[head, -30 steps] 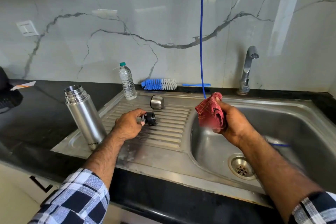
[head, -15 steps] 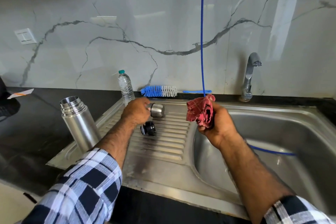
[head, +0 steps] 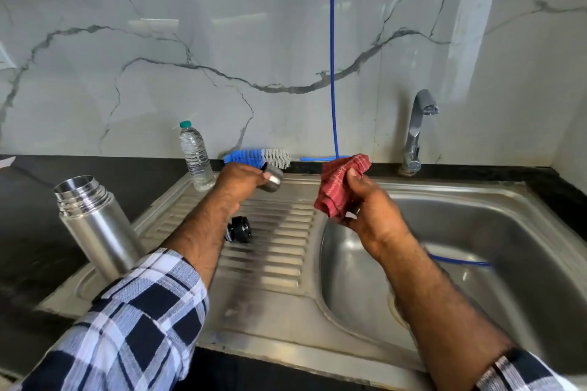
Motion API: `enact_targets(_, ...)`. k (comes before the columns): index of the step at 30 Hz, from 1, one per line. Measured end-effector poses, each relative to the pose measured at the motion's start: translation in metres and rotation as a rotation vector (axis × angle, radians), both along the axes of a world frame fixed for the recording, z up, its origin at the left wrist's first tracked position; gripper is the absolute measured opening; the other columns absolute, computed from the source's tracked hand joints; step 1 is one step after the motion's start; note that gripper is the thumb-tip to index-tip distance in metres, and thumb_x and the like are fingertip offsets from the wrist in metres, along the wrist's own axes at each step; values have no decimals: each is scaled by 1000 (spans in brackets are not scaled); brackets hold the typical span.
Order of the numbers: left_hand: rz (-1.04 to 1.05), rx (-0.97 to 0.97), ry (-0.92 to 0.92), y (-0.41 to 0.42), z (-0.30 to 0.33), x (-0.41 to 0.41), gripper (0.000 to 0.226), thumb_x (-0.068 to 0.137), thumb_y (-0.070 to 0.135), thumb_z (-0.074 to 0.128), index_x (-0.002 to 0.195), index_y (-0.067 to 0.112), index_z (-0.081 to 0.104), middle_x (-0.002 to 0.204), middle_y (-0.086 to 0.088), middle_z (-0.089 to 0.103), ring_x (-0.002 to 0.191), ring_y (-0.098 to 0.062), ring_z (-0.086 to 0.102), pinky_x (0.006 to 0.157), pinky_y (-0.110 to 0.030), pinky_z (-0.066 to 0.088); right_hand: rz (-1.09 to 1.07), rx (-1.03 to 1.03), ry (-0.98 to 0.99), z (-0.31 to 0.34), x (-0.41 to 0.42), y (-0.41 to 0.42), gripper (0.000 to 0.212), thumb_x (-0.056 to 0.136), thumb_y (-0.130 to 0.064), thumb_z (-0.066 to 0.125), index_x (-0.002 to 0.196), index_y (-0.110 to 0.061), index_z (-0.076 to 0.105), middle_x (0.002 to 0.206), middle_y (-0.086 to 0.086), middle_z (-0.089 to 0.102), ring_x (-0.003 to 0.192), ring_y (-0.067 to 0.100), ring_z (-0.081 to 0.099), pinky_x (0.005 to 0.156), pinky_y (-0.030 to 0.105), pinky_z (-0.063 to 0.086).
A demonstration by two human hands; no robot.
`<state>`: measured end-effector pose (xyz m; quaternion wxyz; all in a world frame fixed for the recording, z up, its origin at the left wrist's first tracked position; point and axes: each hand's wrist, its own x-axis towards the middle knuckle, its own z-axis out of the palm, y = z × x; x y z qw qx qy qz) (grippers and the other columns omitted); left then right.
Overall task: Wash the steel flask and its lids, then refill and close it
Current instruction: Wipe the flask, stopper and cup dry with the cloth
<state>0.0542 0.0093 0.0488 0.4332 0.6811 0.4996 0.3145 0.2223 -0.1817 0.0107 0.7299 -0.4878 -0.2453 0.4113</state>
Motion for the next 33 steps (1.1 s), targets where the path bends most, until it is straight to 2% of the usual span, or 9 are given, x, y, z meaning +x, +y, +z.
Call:
enact_targets(4,-148,-175,-288,-61,21,28,10,91,13,82,96,14,73,97,-1,75,91,-17,69,86,-37,57,-131,101,-438,7,14,-14,32,102,-29,71,134,-26,71,124,11,74,108,19,73,94,39,63)
enact_targets(8,-311,-378,-422,-112,8,68,8,93,6,72,96,13,75,88,-7,78,86,-26,74,89,-39,60,-248,43,-1069,10,30,-39,64,90,-8,80,149,-27,61,138,3,57,124,6,58,112,16,44)
enact_targets(17,-513,-408,-406,-134,-34,90,50,86,10,80,134,10,66,105,-23,79,92,-41,78,84,-43,65,9,-50,-1381,-7,88,-85,74,98,-27,75,163,-30,40,158,-9,49,144,8,48,121,38,43)
enact_targets(20,-525,-280,-454,-134,-33,87,56,84,9,81,138,10,67,107,-24,78,90,-35,77,80,-39,65,-41,-110,-1415,-6,89,-79,67,102,-54,55,163,-35,36,142,-7,52,130,13,57,110,38,51)
enact_targets(23,-659,-44,-526,-141,-37,87,60,85,-8,78,139,14,66,111,-8,80,97,-20,75,84,-30,63,-167,-108,-1394,-2,77,-80,43,108,-60,40,138,-36,59,110,-7,57,101,8,62,89,32,55)
enact_targets(26,-737,247,-417,-150,-42,91,73,77,-4,89,139,26,64,115,10,79,89,-2,73,87,-24,59,-205,-92,-1039,4,75,-80,45,108,-58,45,95,-21,67,80,-3,67,73,15,66,72,38,55)
enact_targets(29,-666,710,-186,-152,-46,92,76,73,27,95,144,26,65,131,7,71,107,-2,69,96,-28,58,-118,-221,-610,15,71,-86,57,108,-55,51,89,-4,68,66,11,64,50,22,64,51,31,52)
enact_targets(31,-625,726,-135,-153,-50,94,76,73,43,91,143,29,66,126,5,71,101,-11,72,92,-33,61,-107,-233,-606,17,68,-90,52,110,-51,49,93,-6,71,66,11,66,49,23,64,45,26,48)
enact_targets(33,-603,491,-233,-157,-52,98,59,78,43,89,133,31,71,108,2,77,77,-19,74,76,-35,64,-146,-145,-708,11,67,-87,43,111,-49,48,100,-15,71,73,3,69,61,21,67,54,29,53)
